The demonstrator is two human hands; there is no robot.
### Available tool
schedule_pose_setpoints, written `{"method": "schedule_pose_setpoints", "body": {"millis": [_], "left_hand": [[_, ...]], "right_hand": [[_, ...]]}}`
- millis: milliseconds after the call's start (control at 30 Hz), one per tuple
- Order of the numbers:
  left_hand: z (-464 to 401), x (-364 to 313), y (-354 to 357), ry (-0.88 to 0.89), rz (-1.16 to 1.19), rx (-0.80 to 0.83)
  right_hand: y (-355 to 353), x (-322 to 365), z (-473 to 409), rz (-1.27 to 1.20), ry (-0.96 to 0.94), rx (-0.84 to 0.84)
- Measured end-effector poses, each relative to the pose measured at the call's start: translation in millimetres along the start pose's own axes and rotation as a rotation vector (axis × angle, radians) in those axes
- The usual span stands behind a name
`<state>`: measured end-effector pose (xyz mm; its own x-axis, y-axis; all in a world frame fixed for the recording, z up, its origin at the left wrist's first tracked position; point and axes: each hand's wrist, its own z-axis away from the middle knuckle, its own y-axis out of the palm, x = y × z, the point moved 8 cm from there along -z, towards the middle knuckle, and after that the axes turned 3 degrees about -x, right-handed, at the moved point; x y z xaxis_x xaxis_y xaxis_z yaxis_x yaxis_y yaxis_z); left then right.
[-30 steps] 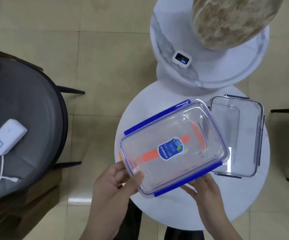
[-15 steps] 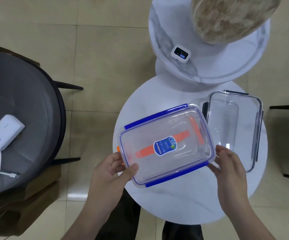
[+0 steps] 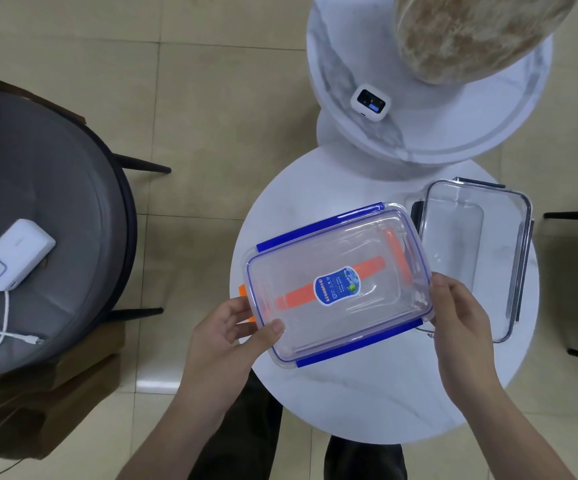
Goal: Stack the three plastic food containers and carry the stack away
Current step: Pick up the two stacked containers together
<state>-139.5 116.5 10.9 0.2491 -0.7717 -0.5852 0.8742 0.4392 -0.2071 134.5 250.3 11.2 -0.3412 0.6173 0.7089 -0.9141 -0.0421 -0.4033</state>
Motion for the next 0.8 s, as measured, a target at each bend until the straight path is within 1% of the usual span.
{"method": "schedule_pose_setpoints", "body": {"millis": [200,333,433,500,567,667,800], "left_hand": [[-1,5,0,-0.004,0.044,0.002],[-2,9,-3,-0.003,0.032,-0.072],[0,15,-9,-0.042,-0.019,-0.150],[0,21,-10,-0.061,-0.007,-0.170],[-1,27,-6,-0.098,0.065,-0.138],[-6,37,4,-0.152,0.189,-0.026],[-6,33,11,-0.151,0.304,0.018]], "right_hand": [[2,0,-1,0.019,-0.008,0.019],[3,-2,-3,0.032,0.001,0.023],[1,-2,-7,0.043,0.016,0.026],[1,0,-9,0.077,0.001,0.043],[4,2,-10,0.119,-0.014,0.083],[14,12,-5,0.142,-0.024,0.177],[23,19,-1,0.201,-0.048,0.236]]}}
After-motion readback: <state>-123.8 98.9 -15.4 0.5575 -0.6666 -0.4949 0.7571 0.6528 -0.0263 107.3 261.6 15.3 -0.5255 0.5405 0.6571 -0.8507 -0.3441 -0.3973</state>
